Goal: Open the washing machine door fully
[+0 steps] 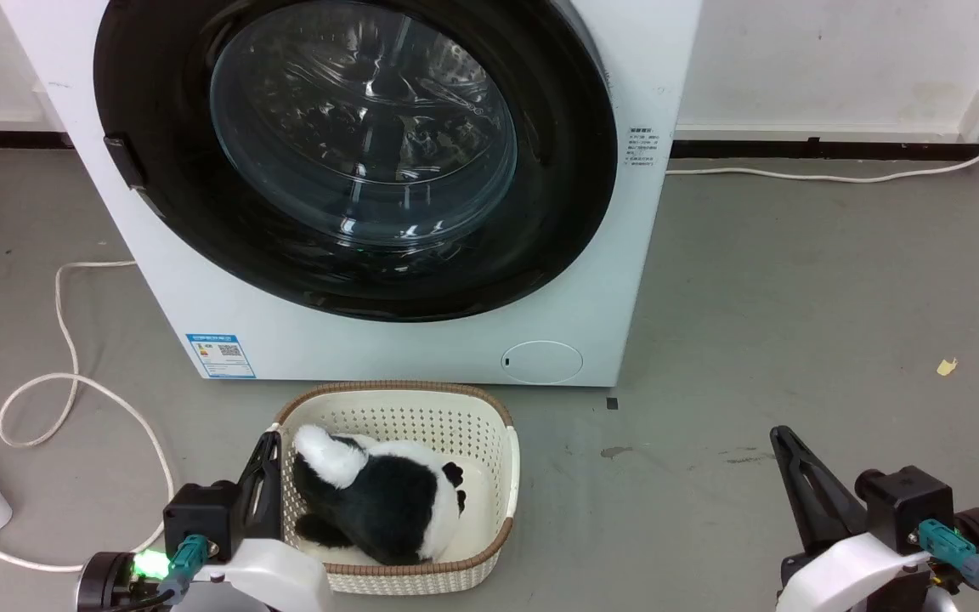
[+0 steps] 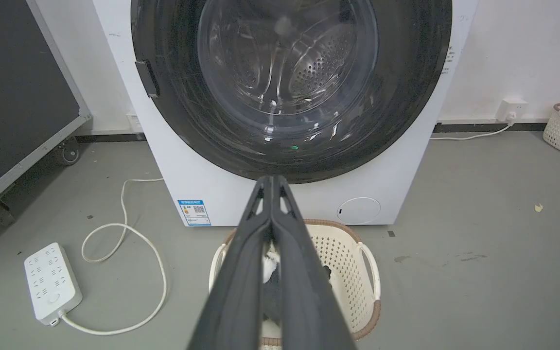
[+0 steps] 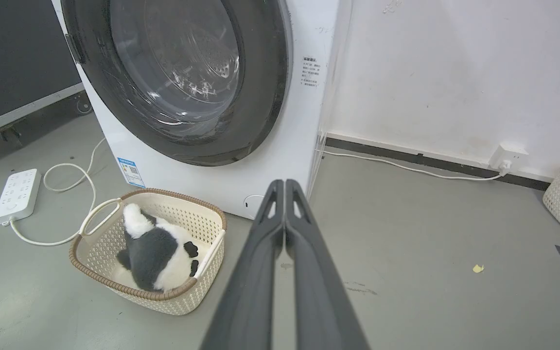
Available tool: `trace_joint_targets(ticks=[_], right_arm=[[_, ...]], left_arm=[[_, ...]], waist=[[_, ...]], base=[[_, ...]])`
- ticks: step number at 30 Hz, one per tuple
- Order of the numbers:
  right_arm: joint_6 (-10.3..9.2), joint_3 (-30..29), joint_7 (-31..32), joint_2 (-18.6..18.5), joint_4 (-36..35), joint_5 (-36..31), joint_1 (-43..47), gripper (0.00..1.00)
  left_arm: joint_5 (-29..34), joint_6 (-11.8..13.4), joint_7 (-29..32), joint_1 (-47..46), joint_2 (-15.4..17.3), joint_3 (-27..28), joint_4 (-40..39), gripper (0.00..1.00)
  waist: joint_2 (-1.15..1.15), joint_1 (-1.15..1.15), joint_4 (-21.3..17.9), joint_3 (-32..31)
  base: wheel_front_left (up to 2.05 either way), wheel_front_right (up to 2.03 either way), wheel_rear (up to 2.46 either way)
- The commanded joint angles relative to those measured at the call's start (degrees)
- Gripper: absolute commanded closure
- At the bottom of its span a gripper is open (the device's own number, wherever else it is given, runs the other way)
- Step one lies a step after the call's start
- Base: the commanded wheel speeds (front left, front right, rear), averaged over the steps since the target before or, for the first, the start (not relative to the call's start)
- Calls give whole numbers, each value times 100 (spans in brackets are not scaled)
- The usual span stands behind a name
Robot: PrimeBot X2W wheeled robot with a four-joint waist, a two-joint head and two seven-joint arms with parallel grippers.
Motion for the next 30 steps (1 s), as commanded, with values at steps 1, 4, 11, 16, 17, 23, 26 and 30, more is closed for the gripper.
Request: trace_joint_targets(ticks=[1, 4, 11, 16, 17, 23, 26, 30], right_arm=[[-5, -4, 8, 28, 14, -43, -68, 100], [-5, -4, 8, 28, 14, -43, -68, 100], [-5, -4, 8, 28, 14, -43, -68, 100], [-5, -4, 8, 28, 14, -43, -68, 100], [0, 0, -1, 0, 0, 1, 0, 0], [0, 11, -38, 0, -3, 37, 3, 0], [0, 10, -62, 0, -4, 49, 3, 0], [0, 17, -109, 1, -18, 70, 4, 0]], left_arm=[[51, -25, 2, -85, 7, 3, -24, 100], [51, -25, 2, -85, 7, 3, -24, 100], [51, -25, 2, -85, 7, 3, -24, 100], [51, -25, 2, -85, 7, 3, -24, 100], [0, 0, -1, 0, 0, 0, 0, 0], [-12, 6, -38, 1, -1, -20, 0, 0], [-14, 10, -62, 0, -1, -31, -2, 0], [-16, 15, -110, -1, -1, -56, -7, 0]], waist=[[0, 0, 0, 0], [0, 0, 0, 0], [0, 0, 0, 0], [0, 0, 0, 0], [0, 0, 0, 0], [0, 0, 0, 1], [0, 0, 1, 2], [0, 0, 8, 6]], base=[[0, 0, 0], [0, 0, 0], [0, 0, 0], [0, 0, 0], [0, 0, 0], [0, 0, 0], [0, 0, 0], [0, 0, 0]])
